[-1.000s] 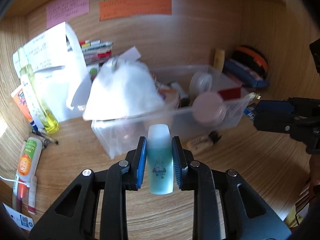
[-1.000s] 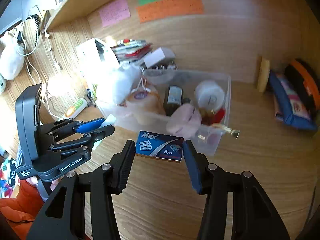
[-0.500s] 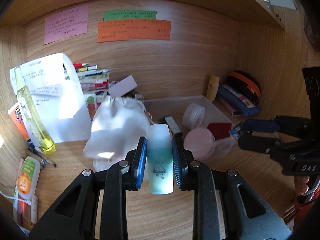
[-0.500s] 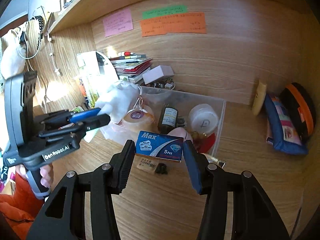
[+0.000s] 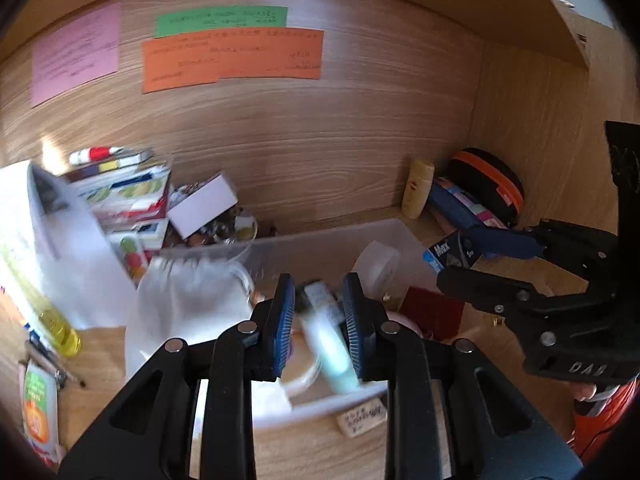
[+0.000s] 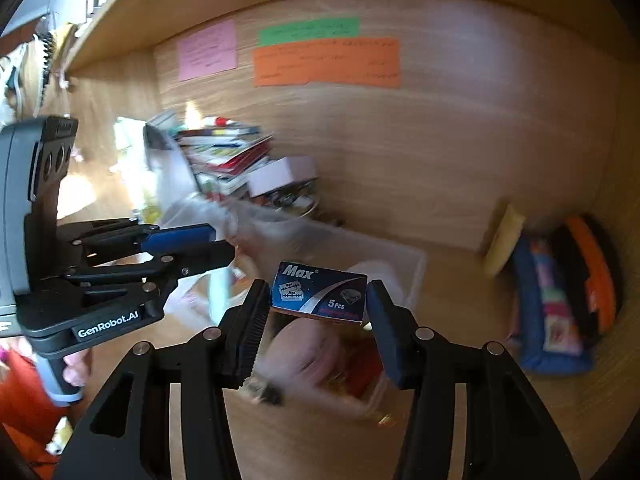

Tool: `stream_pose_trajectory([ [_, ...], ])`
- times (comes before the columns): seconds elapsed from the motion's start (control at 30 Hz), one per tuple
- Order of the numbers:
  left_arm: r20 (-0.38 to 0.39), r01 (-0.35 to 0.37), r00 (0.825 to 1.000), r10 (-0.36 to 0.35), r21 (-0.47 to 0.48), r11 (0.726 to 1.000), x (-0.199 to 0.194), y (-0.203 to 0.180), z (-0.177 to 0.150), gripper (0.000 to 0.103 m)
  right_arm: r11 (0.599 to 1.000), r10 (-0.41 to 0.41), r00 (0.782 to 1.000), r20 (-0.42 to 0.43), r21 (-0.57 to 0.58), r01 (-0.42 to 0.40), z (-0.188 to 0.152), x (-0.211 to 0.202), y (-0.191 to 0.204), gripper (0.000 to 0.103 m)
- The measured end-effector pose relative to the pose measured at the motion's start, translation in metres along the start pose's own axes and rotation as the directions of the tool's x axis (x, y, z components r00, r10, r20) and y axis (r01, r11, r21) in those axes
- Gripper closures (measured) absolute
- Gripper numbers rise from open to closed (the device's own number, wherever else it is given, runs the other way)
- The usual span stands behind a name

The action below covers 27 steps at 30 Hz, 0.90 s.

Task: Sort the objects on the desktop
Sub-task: 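Carry the mint tube and Max box over the clear bin with both tools, then open the right tool to drop the Max box while the left tool releases the tube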

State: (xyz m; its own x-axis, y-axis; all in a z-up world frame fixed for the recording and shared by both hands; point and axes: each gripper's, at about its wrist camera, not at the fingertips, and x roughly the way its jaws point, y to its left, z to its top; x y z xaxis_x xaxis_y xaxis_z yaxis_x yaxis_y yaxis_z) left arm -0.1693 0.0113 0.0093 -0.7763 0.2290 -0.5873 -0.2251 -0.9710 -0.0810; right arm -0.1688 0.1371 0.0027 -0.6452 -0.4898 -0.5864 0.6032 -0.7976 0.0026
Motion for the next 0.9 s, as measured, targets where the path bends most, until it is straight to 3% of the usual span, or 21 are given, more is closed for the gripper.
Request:
stream_pose_trajectory([
  [0.07, 0.008, 0.030, 1.000, -0.030, -0.024, 0.999, 0.004, 0.002, 0.006, 0.079, 0.999, -0.049, 0.999, 0.020, 0.000, 0.049, 0.003, 0.001, -0.001, 0.056],
  [0.13, 0.003, 0.037, 0.999, -0.037, -0.030, 0.999, 0.009, 0.001, 0.006, 0.079, 0.999, -0.038, 0.999, 0.025, 0.012, 0.037, 0.001, 0.005, -0.004, 0.056],
  [0.3, -0.037, 0.013, 0.999, -0.013, 0.002, 1.000, 0.024, -0.004, -0.004, 0.079, 0.999, 0.000, 0.999, -0.048, 0.033, 0.002, -0.009, 0.031, -0.011, 0.056],
  [0.6, -0.020, 0.011, 1.000, -0.011, 0.022, 1.000, 0.018, -0.007, -0.007, 0.079, 0.998, -0.005, 0.992, -0.126, 0.054, 0.012, -0.022, 0.056, -0.017, 0.056],
  [0.67, -0.018, 0.004, 1.000, -0.003, 0.021, 1.000, 0.018, -0.006, -0.006, 0.074, 0.999, -0.023, 0.991, -0.132, 0.042, 0.029, -0.024, 0.058, -0.015, 0.056],
  [0.73, -0.007, -0.013, 1.000, 0.013, 0.015, 1.000, 0.015, -0.006, -0.007, 0.050, 0.998, -0.050, 0.990, -0.134, 0.018, 0.053, -0.026, 0.060, -0.011, 0.055],
  [0.77, 0.008, -0.021, 1.000, 0.021, 0.010, 1.000, 0.012, -0.005, -0.006, 0.045, 0.998, -0.066, 0.989, -0.134, 0.003, 0.067, -0.026, 0.061, -0.009, 0.054],
  [0.83, 0.039, -0.033, 0.999, 0.032, 0.009, 0.999, 0.005, -0.006, -0.006, 0.037, 0.996, -0.087, 0.989, -0.121, -0.025, 0.085, -0.027, 0.059, -0.004, 0.044],
  [0.9, 0.063, -0.041, 0.997, 0.040, 0.010, 0.999, -0.001, -0.007, -0.005, 0.027, 0.994, -0.100, 0.990, -0.095, -0.041, 0.097, -0.027, 0.055, -0.001, 0.039],
])
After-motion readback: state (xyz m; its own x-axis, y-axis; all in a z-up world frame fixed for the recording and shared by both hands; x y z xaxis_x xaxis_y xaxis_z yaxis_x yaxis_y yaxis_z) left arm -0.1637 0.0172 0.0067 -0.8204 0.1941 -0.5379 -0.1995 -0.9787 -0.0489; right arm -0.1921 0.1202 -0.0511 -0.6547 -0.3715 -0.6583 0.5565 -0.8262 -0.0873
